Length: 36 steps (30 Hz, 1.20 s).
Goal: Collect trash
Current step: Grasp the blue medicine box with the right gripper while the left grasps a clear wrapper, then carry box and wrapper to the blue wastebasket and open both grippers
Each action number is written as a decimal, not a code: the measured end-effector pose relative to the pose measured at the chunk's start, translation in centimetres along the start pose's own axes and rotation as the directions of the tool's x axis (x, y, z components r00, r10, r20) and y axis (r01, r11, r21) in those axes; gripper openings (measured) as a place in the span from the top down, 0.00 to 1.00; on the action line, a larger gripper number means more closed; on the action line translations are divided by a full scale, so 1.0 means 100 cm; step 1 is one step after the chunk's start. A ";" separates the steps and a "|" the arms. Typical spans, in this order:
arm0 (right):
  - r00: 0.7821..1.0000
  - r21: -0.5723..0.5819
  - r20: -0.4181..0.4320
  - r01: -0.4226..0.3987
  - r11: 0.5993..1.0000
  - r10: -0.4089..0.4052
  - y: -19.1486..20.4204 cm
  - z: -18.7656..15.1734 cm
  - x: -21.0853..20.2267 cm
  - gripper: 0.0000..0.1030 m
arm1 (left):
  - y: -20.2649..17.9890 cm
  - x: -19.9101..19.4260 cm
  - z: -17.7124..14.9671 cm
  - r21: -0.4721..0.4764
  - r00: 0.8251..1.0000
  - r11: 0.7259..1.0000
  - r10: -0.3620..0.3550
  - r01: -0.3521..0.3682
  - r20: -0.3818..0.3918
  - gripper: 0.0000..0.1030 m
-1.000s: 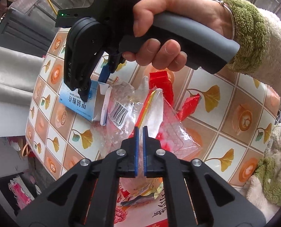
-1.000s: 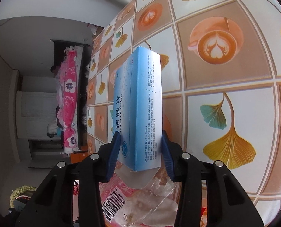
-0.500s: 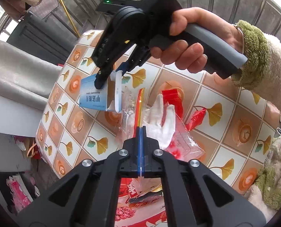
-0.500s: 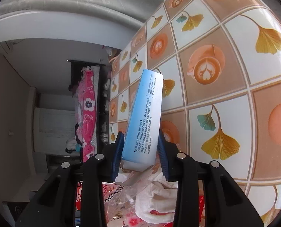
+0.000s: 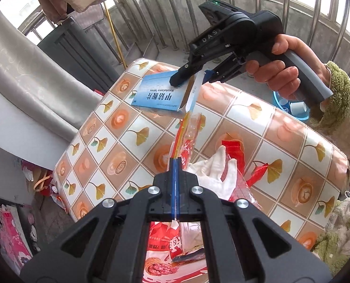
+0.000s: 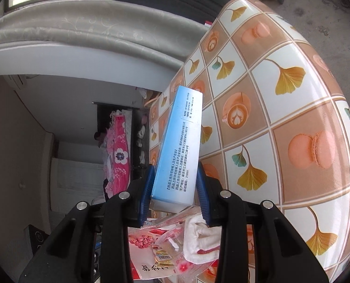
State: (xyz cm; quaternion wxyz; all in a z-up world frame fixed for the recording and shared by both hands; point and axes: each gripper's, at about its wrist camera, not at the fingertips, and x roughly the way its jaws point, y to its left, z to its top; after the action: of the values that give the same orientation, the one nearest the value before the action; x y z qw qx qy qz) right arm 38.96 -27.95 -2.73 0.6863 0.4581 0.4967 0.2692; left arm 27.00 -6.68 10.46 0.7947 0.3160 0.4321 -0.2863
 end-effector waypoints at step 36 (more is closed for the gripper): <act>0.877 0.104 0.453 0.125 0.987 -0.158 -0.067 -0.195 -0.288 0.67 | -0.157 -0.072 0.049 -0.074 0.843 0.893 -0.389 0.444 0.371 1.00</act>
State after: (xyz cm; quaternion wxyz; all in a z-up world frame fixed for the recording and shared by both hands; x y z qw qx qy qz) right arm 9.86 -47.58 2.14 0.7854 0.4954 0.3614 0.0843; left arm 14.70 -19.04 14.74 0.7989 0.0954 0.3650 -0.4684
